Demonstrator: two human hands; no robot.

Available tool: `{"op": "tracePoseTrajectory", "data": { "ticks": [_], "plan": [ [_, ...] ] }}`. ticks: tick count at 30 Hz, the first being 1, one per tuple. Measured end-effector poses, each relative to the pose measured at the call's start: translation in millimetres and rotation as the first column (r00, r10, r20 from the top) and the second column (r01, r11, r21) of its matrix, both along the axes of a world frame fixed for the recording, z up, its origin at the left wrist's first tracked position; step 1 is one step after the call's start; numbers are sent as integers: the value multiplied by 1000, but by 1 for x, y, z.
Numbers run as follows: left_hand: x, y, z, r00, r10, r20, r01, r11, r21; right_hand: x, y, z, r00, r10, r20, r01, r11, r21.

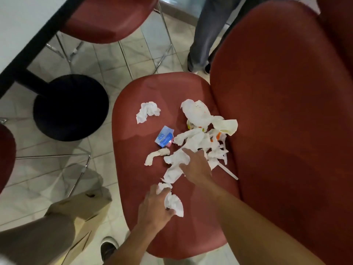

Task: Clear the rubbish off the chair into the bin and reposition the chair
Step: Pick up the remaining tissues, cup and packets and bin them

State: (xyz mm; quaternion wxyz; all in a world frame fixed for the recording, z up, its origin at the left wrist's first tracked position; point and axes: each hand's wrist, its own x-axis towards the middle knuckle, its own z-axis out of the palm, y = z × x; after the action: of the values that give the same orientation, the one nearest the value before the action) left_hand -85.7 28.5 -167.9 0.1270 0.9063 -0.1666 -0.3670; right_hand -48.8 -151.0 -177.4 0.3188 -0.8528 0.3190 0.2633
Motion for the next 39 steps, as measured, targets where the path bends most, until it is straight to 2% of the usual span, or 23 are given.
{"op": "tracePoseTrajectory", "data": {
  "ticks": [3, 9, 15, 22, 31, 39],
  "plan": [
    [-4, 1, -11, 1000, -10, -5, 10, 1000, -16, -1, -2, -10, 1000, 23, -18, -22, 1000, 11],
    [-5, 1, -19, 999, 42, 9, -41, 994, -102, -6, 1, -11, 997, -56, -62, 56, 998, 4],
    [-6, 10, -1, 995, 97, 37, -90, 983, -161, -26, 0, 11, 988, -141, 67, 138, 989, 47],
    [-2, 29, 44, 976, 192, 101, -167, 963, -212, -43, 0, 56, 945, -307, 114, 295, 949, 114],
    [2, 63, 119, 933, 334, 136, -275, 903, -332, -56, 27, 142, 954, -236, 186, 216, 969, 123],
    [16, 122, 173, 880, 444, 168, -354, 850, -391, -49, 89, 204, 950, -162, 266, 136, 984, 114]
  ]
}}
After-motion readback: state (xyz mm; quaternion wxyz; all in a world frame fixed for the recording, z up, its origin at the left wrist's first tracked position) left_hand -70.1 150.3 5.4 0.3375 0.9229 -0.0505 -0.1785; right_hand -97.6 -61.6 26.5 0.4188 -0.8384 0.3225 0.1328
